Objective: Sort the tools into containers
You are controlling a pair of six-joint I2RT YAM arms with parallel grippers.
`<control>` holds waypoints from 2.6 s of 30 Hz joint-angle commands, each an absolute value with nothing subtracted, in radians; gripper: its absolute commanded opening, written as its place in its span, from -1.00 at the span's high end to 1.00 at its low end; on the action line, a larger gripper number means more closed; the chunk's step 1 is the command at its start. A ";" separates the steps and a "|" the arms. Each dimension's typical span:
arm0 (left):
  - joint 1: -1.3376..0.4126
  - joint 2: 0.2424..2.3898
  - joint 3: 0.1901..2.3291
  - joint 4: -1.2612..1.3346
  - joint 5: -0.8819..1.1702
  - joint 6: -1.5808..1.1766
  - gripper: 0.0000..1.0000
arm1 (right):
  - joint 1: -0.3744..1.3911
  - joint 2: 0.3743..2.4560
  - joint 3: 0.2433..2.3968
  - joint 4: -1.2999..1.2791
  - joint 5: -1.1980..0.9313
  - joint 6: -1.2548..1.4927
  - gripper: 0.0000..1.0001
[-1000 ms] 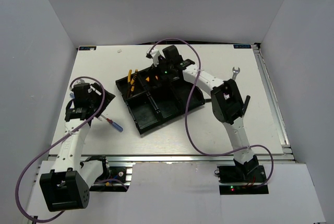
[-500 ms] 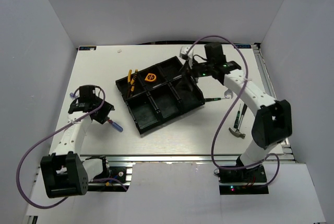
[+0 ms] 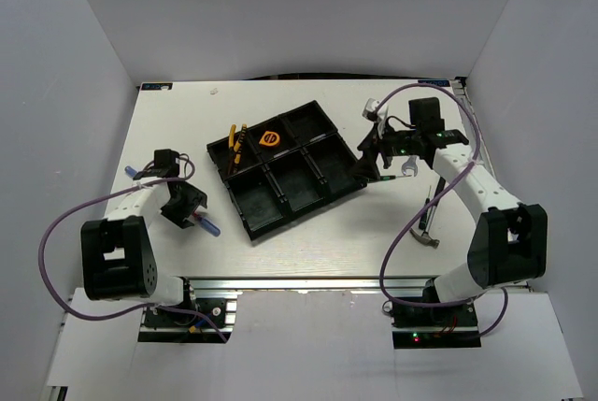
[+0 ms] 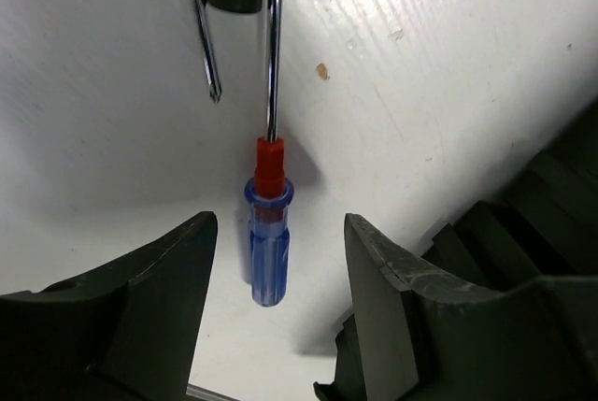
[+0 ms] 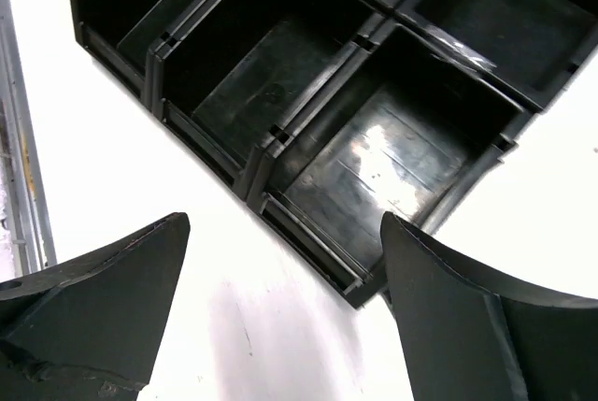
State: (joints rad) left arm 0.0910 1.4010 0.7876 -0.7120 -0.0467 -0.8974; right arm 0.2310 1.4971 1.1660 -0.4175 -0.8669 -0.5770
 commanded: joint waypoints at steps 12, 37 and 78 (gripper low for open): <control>0.097 1.514 0.811 -0.638 -0.049 -0.865 -0.21 | 0.150 1.416 1.129 -0.423 -0.884 -0.584 -0.79; 0.019 1.365 1.089 -0.635 -0.003 -0.704 1.00 | 0.091 1.404 1.137 -0.451 -0.893 -0.601 -0.79; -0.430 2.284 1.967 -0.184 0.161 -0.479 0.60 | -0.020 1.350 1.063 -0.476 -0.917 -0.618 -0.79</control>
